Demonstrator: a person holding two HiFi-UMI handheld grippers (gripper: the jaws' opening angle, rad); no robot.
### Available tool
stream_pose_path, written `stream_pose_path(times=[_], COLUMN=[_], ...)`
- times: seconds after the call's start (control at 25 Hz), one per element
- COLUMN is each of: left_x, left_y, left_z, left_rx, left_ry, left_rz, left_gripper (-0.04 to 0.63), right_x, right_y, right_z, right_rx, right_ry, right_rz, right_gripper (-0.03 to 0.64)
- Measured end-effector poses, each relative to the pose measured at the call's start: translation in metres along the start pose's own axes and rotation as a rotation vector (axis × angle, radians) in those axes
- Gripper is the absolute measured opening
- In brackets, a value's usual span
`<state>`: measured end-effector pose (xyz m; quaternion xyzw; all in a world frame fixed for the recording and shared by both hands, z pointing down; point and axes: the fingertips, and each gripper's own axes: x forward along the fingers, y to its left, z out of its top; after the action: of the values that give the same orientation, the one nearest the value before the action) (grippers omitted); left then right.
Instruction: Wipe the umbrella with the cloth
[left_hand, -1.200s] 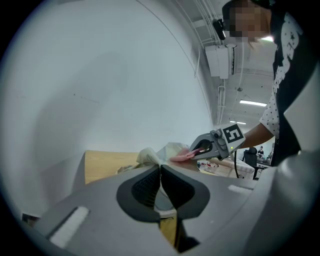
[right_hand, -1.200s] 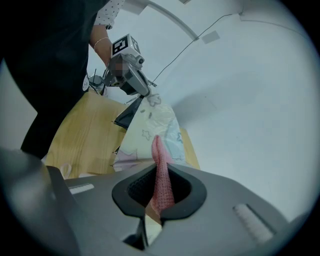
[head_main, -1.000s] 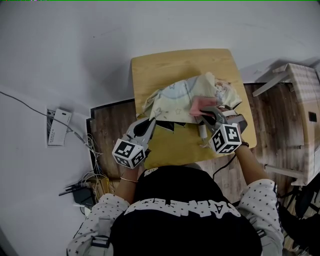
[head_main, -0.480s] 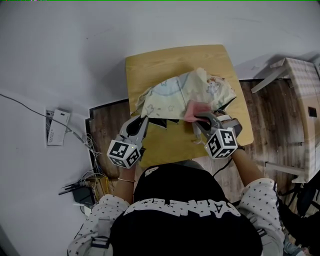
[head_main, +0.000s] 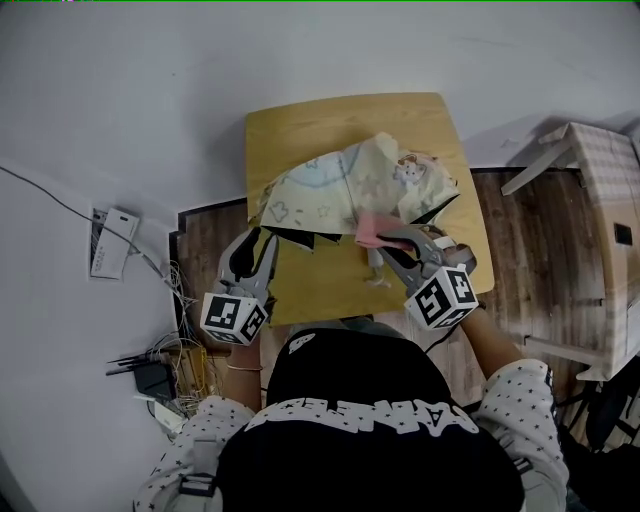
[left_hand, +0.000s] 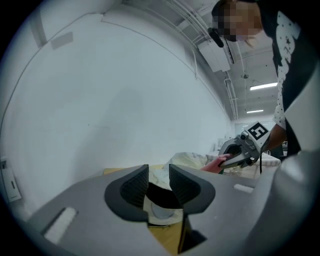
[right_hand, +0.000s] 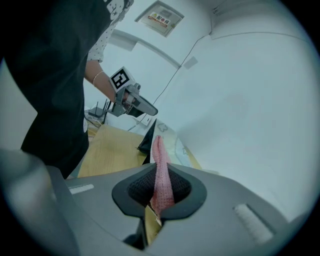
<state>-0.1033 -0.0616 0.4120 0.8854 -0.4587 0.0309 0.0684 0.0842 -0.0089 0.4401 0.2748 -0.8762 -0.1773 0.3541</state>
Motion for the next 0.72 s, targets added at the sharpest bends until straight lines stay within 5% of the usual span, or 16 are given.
stream_pose_path(times=[0.16,0.48,0.72], left_x=[0.004,0.070,0.117], left_y=[-0.019,-0.116,-0.163], left_z=[0.020,0.019,-0.003], left_rx=[0.083,0.123,0.221], left_ry=[-0.026,0.000,0.108], left_rz=[-0.019,-0.256,-0.339], left_gripper=[0.114,0.139,0.175], right_x=[-0.022,-0.074,-0.106], right_y=[-0.031,-0.078,-0.084], right_z=[0.011,-0.022,-0.047], right_rx=[0.122,0.518,0.620], right_ry=[-0.095,-0.205,-0.204], right_rz=[-0.101,-0.301,-0.378], right_gripper=[0.034,0.034,0.034])
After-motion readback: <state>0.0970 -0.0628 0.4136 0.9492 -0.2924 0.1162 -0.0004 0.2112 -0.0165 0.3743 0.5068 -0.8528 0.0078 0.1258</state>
